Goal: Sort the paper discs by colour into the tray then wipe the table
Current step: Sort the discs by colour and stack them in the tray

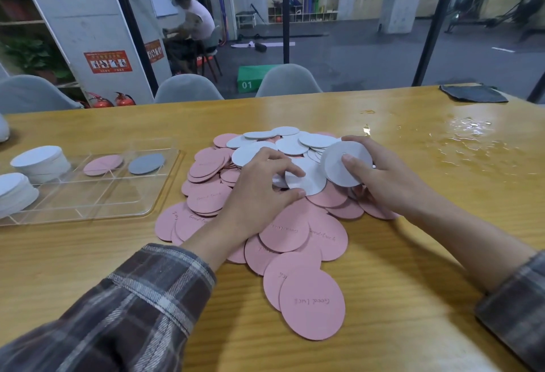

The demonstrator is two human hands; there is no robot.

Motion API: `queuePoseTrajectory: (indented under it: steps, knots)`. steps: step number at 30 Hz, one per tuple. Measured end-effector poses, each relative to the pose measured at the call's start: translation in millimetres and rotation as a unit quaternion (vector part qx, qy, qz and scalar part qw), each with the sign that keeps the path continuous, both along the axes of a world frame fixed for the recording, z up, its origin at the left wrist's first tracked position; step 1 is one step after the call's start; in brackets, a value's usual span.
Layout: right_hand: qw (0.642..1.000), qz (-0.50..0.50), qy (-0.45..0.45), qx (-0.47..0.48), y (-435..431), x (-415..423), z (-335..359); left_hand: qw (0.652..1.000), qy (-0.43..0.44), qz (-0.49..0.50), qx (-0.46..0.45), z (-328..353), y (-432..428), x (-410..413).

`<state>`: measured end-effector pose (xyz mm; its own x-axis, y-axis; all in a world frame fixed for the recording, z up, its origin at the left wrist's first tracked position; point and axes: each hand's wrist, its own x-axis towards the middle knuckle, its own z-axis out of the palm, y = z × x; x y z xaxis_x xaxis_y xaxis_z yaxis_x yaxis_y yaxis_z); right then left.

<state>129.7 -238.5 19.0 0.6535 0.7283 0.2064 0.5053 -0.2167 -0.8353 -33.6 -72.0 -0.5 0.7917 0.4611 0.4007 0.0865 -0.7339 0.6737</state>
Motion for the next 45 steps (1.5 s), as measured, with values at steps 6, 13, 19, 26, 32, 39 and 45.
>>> queuePoseTrajectory:
  steps: [6, 13, 19, 26, 32, 39, 45]
  knots:
    - [1.0, -0.003, 0.011, 0.018, -1, -2, 3, 0.988, -0.084, 0.01, -0.13, 12, -5, -5]
    - [0.997, 0.05, 0.048, 0.014, 1, -7, 3, 0.953, -0.1, -0.058, -0.279, 17, -11, -9]
    - [0.991, 0.097, 0.087, -0.012, 3, -19, 3, 0.976, -0.105, -0.015, -0.192, 11, -14, -3]
    - [0.982, 0.156, 0.105, -0.02, 3, -32, 6, 0.981, -0.13, -0.005, -0.147, 9, -16, -2]
    - [0.983, 0.147, 0.107, -0.017, 5, -28, 2, 0.977, -0.127, -0.03, -0.169, 6, -9, 1]
    - [0.994, 0.091, 0.043, -0.04, 3, -16, 3, 0.996, -0.08, 0.042, -0.004, 3, 4, -3]
    - [0.994, 0.052, 0.089, -0.023, 1, -2, 2, 0.992, 0.048, 0.057, 0.1, -4, 19, -5]
